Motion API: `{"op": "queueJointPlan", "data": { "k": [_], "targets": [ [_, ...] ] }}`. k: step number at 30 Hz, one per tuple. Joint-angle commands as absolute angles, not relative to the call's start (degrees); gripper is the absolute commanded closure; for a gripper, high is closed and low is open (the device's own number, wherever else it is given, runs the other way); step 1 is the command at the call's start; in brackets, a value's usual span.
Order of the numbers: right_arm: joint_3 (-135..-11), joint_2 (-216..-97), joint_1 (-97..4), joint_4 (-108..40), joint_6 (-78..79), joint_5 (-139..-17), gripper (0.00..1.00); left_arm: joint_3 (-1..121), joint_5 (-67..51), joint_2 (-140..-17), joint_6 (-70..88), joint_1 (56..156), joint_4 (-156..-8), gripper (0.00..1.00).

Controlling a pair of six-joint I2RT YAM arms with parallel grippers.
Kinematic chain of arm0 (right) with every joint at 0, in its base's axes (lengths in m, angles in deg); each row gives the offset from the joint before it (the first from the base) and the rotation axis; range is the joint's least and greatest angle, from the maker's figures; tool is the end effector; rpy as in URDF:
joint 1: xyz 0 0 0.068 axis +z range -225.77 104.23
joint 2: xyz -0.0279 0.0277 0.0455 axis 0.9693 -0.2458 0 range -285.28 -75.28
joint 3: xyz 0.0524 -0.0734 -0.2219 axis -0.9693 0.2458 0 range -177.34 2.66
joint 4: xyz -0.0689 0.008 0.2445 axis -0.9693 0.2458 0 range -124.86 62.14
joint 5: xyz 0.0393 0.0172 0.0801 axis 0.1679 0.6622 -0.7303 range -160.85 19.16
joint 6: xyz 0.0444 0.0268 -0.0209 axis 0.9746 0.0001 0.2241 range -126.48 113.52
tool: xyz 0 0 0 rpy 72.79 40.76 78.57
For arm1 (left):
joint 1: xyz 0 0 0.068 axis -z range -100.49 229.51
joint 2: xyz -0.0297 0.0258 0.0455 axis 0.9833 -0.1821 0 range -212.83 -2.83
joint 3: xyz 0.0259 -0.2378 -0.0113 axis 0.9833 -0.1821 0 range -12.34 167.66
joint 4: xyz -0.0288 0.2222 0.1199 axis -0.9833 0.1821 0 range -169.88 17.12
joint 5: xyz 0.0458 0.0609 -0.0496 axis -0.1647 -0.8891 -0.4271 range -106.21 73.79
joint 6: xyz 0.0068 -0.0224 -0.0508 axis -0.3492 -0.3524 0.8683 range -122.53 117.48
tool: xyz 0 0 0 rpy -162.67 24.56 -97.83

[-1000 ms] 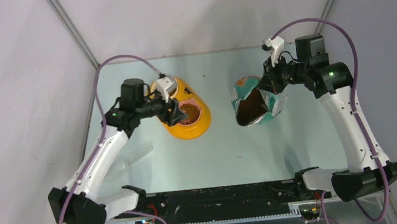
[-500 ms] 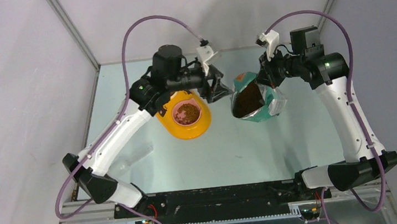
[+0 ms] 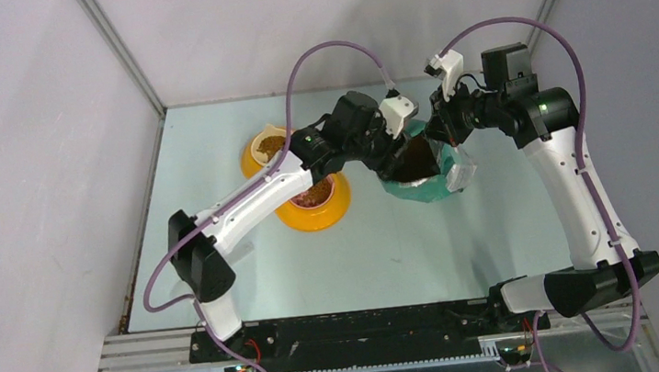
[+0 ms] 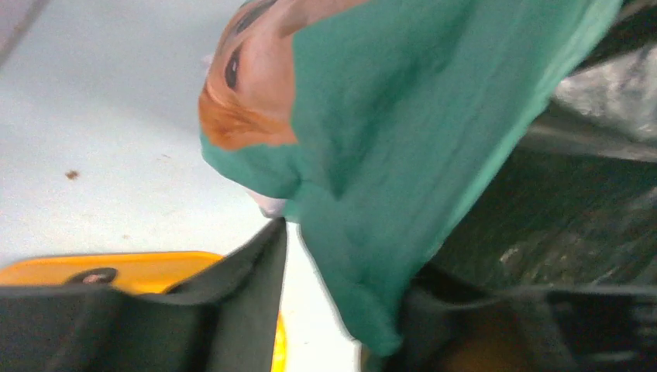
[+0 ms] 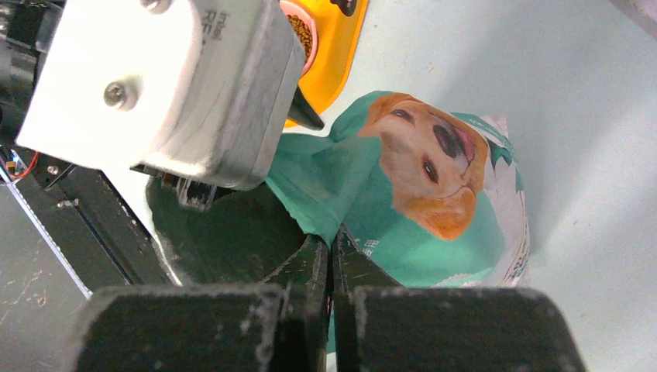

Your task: Serve the pet food

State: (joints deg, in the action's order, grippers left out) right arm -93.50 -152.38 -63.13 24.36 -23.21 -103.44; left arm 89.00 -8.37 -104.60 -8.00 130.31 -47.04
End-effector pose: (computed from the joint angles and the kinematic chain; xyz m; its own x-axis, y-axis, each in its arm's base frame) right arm 0.2440 0.0759 0.4027 -0.4337 -0.3459 -0.8320 -0.7425 0.6604 0.1125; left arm 0.2476 -0.3120 0.3346 -0.2649 0.4746 -0.8394 0.8691 0.4947 0.0054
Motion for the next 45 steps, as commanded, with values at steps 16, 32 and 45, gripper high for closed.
{"op": "queueJointPlan", "data": {
  "k": [16,32,45],
  "targets": [
    [-108.25,-156.79,-64.63,26.84,-30.03,-113.87,1.00,89.27,1.03,-87.15,16.80,127.71,-45.09,1.00],
    [-104.05,-149.68,-72.03,38.67,-48.15,-127.14,0.47,87.22,8.69,-97.14,35.51,118.90,-54.97,1.00],
    [-92.45,-149.62,-65.69,26.09,-47.97,-119.90,0.34,87.36,10.69,-94.80,29.04,118.78,-55.45,1.00]
  ]
}}
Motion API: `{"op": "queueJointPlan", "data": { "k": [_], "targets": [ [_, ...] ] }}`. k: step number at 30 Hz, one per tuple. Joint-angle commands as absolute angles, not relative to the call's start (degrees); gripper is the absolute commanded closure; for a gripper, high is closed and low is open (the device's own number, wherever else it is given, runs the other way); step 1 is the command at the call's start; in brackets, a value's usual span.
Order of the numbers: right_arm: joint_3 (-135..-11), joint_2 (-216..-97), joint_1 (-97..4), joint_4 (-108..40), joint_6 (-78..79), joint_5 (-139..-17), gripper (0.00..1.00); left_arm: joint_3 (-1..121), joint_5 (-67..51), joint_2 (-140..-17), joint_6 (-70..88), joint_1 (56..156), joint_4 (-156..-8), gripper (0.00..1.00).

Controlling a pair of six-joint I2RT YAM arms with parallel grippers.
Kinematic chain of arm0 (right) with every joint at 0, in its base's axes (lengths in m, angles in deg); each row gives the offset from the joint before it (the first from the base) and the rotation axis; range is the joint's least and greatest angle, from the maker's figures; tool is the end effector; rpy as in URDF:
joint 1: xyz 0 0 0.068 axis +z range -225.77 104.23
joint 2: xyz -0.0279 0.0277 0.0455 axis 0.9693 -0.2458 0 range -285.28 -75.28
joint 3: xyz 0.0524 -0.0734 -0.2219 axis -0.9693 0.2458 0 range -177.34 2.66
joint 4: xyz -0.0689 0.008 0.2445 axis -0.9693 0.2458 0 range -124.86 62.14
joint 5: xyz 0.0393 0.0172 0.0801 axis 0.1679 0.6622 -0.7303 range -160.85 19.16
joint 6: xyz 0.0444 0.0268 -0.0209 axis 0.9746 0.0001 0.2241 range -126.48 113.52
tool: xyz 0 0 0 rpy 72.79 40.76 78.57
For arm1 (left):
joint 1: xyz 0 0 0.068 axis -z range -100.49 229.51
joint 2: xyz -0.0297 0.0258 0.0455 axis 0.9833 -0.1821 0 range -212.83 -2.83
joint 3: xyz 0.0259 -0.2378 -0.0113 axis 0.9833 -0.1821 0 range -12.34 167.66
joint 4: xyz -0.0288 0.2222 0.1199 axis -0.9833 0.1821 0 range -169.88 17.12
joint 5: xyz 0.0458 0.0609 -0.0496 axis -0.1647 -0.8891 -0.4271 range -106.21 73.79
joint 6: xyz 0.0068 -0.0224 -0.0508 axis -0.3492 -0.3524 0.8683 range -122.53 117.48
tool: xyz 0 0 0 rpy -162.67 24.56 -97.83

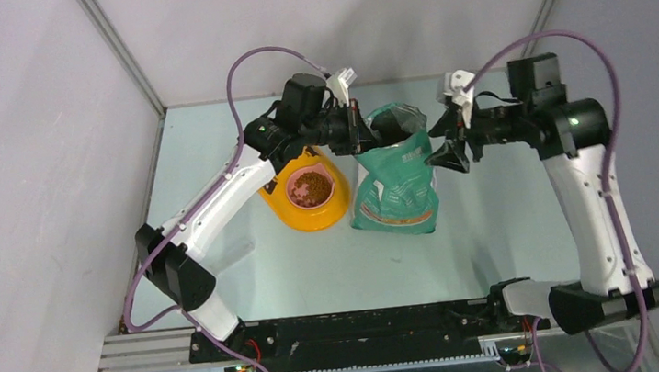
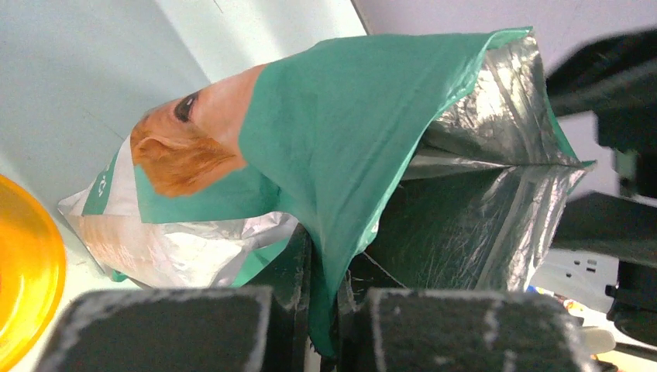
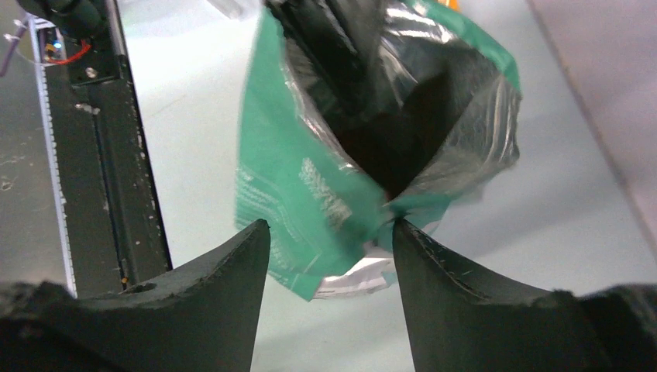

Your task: Serve the pet food

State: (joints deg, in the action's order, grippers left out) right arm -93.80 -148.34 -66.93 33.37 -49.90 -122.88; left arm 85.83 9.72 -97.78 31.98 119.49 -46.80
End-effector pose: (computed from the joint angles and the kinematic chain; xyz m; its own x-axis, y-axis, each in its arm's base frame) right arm 0.2090 0.0632 0.4135 -0.0610 -0.4375 -0.8972 -0.9488 0.3046 -0.0840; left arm 0.2707 -0.2491 0.3611 -0.8063 0.0113 -0.5914 0.4995 0.5484 -0.6706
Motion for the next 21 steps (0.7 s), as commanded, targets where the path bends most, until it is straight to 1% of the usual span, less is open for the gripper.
{"op": "queueJointPlan", "data": {
  "k": [1,4,8,9,10,11,12,13,14,15,16,17,18,19,21],
  "targets": [
    [-92.40,-149.89,-65.39,24.90,-47.26,-119.72,0.34,87.16,10.69,-94.66,28.26,118.79,-55.27,1.00],
    [-92.41,-151.01,-65.09,23.61,-45.08,-119.84,0.34,86.99,10.68,-94.17,26.88,118.72,-54.56,1.00],
    [-92.44,-151.00,-65.06,22.72,-43.98,-119.71,0.39,86.95,10.78,-93.73,25.23,118.75,-54.12,1.00],
    [-92.22,-150.48,-65.05,22.12,-44.04,-119.93,0.45,87.19,11.17,-93.75,24.58,118.77,-54.17,1.00],
    [-91.81,-150.23,-65.05,21.98,-44.46,-121.13,0.51,87.39,11.53,-93.82,23.92,118.83,-54.09,0.95],
    [-91.40,-149.72,-65.05,21.91,-44.74,-121.96,0.72,87.92,11.59,-93.86,23.53,118.77,-53.98,0.87],
    [-91.26,-149.55,-65.00,21.87,-44.68,-123.28,0.83,88.24,11.77,-93.94,21.59,118.72,-53.50,0.67],
    [-90.93,-149.17,-64.94,21.90,-44.02,-123.52,0.97,89.25,11.94,-93.85,19.95,118.51,-52.39,0.59],
    [-90.72,-148.97,-65.09,22.31,-43.88,-123.48,1.00,89.83,12.15,-93.65,15.84,118.17,-51.59,0.45],
    [-90.25,-148.33,-65.33,22.77,-44.40,-123.29,1.00,90.57,13.62,-93.03,13.56,117.10,-50.37,0.41],
    [-89.93,-147.35,-66.39,23.74,-44.82,-123.22,1.00,90.36,14.75,-91.87,8.79,116.14,-50.01,0.34],
    [-89.06,-146.82,-67.13,23.97,-45.27,-123.29,1.00,89.77,17.44,-91.03,6.43,113.63,-50.02,0.31],
    [-88.51,-145.59,-69.17,23.82,-45.16,-123.57,1.00,87.94,19.11,-89.06,1.56,112.17,-50.36,0.29],
    [-87.19,-144.85,-70.32,23.40,-43.99,-124.35,1.00,86.54,23.56,-87.82,-0.40,109.09,-51.80,0.27],
    [-84.77,-142.82,-74.08,20.47,-39.88,-125.42,1.00,82.26,29.96,-84.21,-12.03,105.31,-52.86,0.24]
  ]
}}
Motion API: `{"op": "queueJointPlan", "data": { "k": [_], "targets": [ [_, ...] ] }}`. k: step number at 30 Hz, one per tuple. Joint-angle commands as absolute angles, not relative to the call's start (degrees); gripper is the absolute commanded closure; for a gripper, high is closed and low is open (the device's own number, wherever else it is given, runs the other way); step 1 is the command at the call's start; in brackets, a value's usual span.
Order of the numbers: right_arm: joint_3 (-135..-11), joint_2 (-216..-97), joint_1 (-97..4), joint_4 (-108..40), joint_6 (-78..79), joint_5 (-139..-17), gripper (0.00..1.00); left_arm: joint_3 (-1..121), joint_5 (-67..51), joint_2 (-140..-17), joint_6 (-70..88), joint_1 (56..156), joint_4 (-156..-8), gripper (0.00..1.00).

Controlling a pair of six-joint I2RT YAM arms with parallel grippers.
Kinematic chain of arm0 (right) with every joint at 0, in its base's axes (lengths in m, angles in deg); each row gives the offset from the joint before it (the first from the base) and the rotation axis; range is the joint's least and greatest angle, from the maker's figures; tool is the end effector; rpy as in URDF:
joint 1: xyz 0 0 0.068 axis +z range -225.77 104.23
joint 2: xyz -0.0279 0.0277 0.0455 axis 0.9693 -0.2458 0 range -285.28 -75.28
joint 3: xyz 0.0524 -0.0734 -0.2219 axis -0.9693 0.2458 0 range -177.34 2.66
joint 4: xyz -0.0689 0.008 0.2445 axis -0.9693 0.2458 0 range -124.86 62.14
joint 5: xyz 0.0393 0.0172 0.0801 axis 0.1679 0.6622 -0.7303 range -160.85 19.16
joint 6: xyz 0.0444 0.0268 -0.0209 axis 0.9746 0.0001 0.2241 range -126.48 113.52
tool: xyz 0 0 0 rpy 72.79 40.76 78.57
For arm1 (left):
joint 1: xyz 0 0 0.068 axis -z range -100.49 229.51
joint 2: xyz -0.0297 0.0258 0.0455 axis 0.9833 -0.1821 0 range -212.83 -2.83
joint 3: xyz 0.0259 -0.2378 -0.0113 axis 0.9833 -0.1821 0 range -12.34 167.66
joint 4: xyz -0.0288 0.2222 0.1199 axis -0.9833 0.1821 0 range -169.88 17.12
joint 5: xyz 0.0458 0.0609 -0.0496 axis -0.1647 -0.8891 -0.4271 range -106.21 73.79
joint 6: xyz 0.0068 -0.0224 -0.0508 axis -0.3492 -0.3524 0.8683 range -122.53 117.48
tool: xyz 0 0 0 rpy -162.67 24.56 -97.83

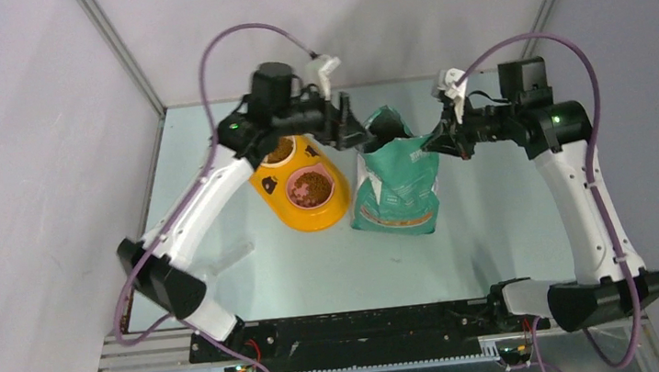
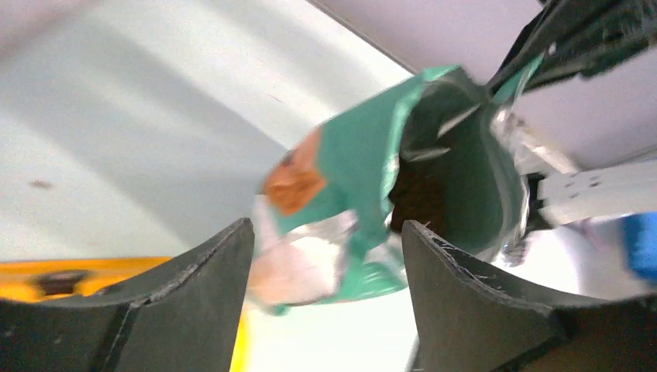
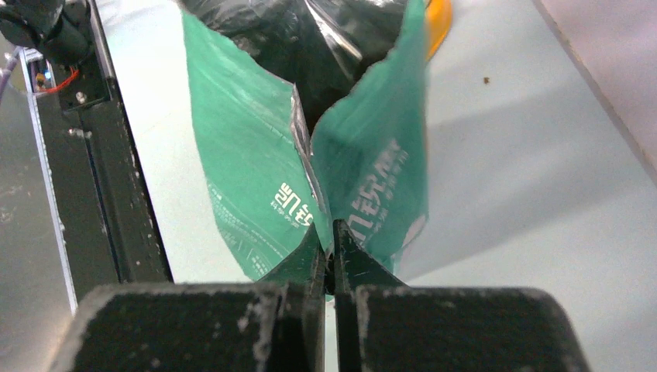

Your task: Serve the pet food

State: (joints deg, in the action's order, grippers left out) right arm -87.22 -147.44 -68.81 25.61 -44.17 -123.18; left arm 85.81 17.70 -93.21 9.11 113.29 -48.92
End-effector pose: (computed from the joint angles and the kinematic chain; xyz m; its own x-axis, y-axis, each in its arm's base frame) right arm 0.2236 0.0580 0.3951 -0.1349 -0.3929 -0.9096 -0.9272 0.3739 -0.0240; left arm 0.2755 -0.2102 0.3926 -0.4996 0.1329 -0.8560 0.8034 0.4405 -0.4005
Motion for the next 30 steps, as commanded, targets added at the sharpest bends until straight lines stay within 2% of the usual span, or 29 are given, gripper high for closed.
{"op": "queueJointPlan", "data": {
  "k": [1,4,9,16,22,24,26,30],
  "targets": [
    [-83.90,-141.63,-76.78,18.00,-38.21,-125.73,1.00,80.66,31.22,-82.92,-14.88,104.54,-52.26,0.24],
    [-79.21,-139.08,-79.35,11.80,-30.02,-126.19,1.00,78.31,35.02,-82.57,-24.77,104.18,-48.67,0.24],
    [-76.30,-136.43,-78.74,2.05,-20.85,-125.34,1.00,79.06,38.32,-86.23,-25.02,109.82,-51.64,0.24],
    [-76.26,-135.04,-79.63,1.44,-22.73,-124.07,1.00,84.25,34.39,-92.81,-20.52,114.14,-56.67,0.25],
    [-76.28,-134.72,-79.79,1.68,-22.28,-123.66,1.00,87.23,37.98,-95.34,-16.76,114.45,-59.53,0.58],
    [-76.36,-134.63,-79.88,0.68,-21.36,-123.29,1.00,88.08,37.47,-95.38,-18.25,114.37,-57.56,0.72],
    [-77.30,-134.84,-79.98,-0.08,-20.33,-122.83,1.00,88.42,36.27,-94.97,-20.01,114.04,-55.82,0.97],
    [-82.37,-136.64,-80.06,2.17,-20.25,-120.61,1.00,87.81,35.78,-93.06,-16.33,110.80,-56.73,1.00]
  ]
}}
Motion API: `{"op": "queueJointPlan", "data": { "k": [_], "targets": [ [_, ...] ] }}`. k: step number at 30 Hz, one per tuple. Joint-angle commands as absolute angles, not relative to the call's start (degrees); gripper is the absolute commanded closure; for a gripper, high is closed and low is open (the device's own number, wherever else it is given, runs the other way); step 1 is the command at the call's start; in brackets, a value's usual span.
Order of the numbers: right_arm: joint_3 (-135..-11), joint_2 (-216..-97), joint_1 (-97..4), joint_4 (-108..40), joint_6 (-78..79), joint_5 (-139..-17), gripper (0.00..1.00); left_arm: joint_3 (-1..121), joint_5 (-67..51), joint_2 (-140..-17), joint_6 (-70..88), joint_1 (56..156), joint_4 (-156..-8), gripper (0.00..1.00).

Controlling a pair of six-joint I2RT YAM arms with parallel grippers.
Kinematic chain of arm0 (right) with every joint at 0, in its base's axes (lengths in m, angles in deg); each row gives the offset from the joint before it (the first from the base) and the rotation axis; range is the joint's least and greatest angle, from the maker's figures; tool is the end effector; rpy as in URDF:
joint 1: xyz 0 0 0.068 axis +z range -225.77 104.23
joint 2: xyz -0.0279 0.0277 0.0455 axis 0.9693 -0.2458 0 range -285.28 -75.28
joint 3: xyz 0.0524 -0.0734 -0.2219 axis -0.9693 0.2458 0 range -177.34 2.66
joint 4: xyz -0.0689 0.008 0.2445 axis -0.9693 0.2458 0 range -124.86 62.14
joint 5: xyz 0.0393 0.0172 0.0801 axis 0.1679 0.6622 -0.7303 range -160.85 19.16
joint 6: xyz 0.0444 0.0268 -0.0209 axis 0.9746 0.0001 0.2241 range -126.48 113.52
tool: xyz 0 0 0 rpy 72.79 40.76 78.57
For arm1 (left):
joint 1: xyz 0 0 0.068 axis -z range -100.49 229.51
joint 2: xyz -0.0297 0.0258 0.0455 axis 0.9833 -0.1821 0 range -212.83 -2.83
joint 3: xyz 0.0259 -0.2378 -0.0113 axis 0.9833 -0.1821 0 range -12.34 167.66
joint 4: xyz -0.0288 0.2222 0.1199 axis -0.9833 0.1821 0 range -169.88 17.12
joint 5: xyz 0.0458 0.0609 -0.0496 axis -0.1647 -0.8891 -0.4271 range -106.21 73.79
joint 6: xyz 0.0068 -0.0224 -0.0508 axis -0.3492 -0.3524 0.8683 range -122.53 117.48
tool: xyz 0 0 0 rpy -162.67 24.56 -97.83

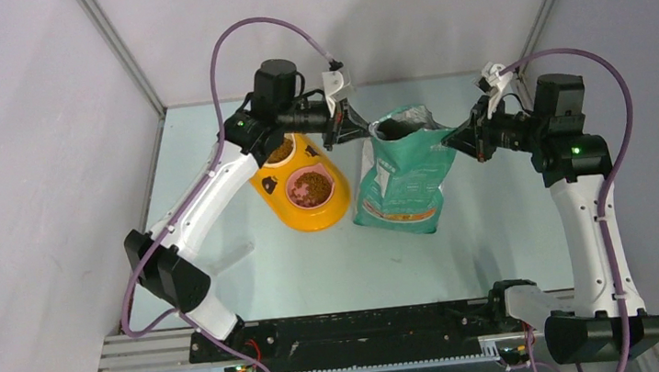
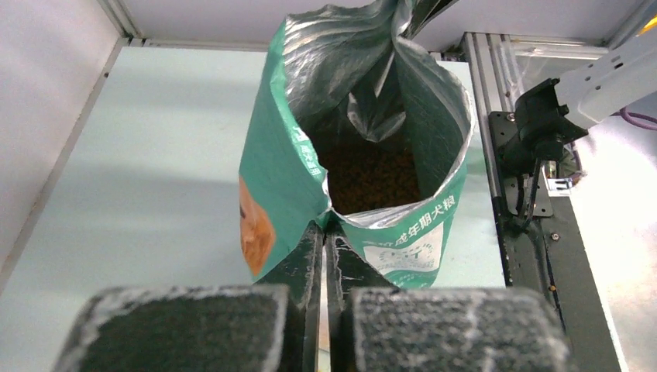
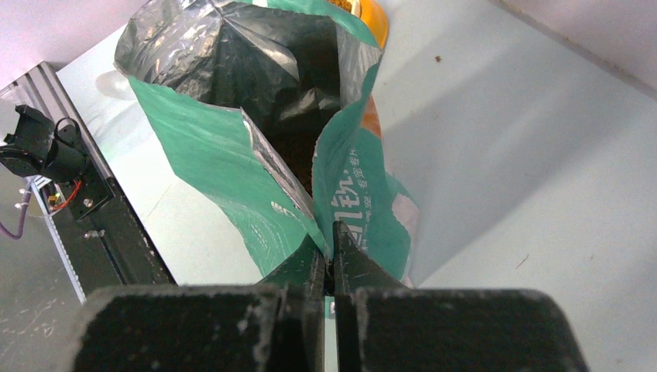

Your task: Serve the pet food

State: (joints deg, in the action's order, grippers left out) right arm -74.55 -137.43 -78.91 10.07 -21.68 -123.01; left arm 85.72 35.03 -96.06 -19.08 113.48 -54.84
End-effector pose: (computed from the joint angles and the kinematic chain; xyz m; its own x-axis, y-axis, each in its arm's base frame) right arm 0.2123 0.0188 0.3874 -0.3091 -0.1442 -0.9400 -0.7579 0.6344 0.1520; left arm 0.2787 -0.2241 0.3883 -0.0020 0.2165 -0.9763 0.9987 0.0507 0.0092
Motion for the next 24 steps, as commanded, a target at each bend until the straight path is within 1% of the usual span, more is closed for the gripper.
{"op": "queueJointPlan", "data": {
  "k": [1,3,8,12,13,14,15,16,17,18,19,20,21,24],
  "targets": [
    [-84.10,-137.29,-80.15,3.76,-21.00,-119.94,1.00,86.55,35.63,-91.94,-14.53,109.96,-59.24,1.00],
    [-85.20,-137.89,-80.57,5.65,-21.95,-117.61,1.00,84.23,35.75,-90.34,-10.49,107.39,-62.17,1.00],
    [-84.48,-139.44,-80.79,7.79,-20.83,-112.25,1.00,80.32,36.28,-88.61,-5.87,106.79,-64.99,1.00],
    [-84.10,-139.48,-80.67,8.04,-19.37,-113.57,1.00,78.85,38.60,-88.90,-3.49,107.82,-66.77,1.00],
    [-83.96,-139.33,-80.62,8.08,-19.37,-114.42,0.97,78.64,38.98,-89.02,-3.36,108.40,-66.69,0.95],
    [-84.02,-139.15,-80.61,8.42,-19.59,-114.87,0.85,78.68,39.34,-89.08,-4.25,108.72,-66.30,0.85],
    [-84.52,-139.12,-80.61,8.75,-19.89,-115.97,0.76,78.83,39.29,-89.15,-6.93,109.40,-64.11,0.65],
    [-85.38,-139.14,-80.61,10.21,-20.97,-116.61,0.64,79.40,38.62,-89.31,-9.08,109.74,-62.55,0.57],
    [-85.92,-139.16,-80.61,11.10,-21.55,-117.99,0.59,79.76,38.32,-89.44,-13.63,110.29,-58.83,0.46],
    [-86.67,-139.13,-80.61,13.00,-22.49,-118.63,0.52,80.63,38.01,-89.85,-15.68,110.54,-55.50,0.42],
    [-86.79,-138.84,-80.61,13.72,-22.83,-119.51,0.49,81.12,38.01,-90.11,-18.98,110.80,-54.20,0.37],
    [-86.54,-138.61,-80.61,14.71,-23.64,-119.92,0.45,82.17,38.22,-90.83,-20.02,110.80,-52.67,0.36],
    [-86.28,-138.22,-80.50,15.11,-24.11,-120.73,0.44,82.82,38.34,-91.78,-22.19,110.82,-51.37,0.33],
    [-85.74,-138.43,-79.43,17.52,-27.23,-120.88,0.37,86.87,39.60,-94.13,-25.46,110.99,-49.65,0.31]
  ]
}}
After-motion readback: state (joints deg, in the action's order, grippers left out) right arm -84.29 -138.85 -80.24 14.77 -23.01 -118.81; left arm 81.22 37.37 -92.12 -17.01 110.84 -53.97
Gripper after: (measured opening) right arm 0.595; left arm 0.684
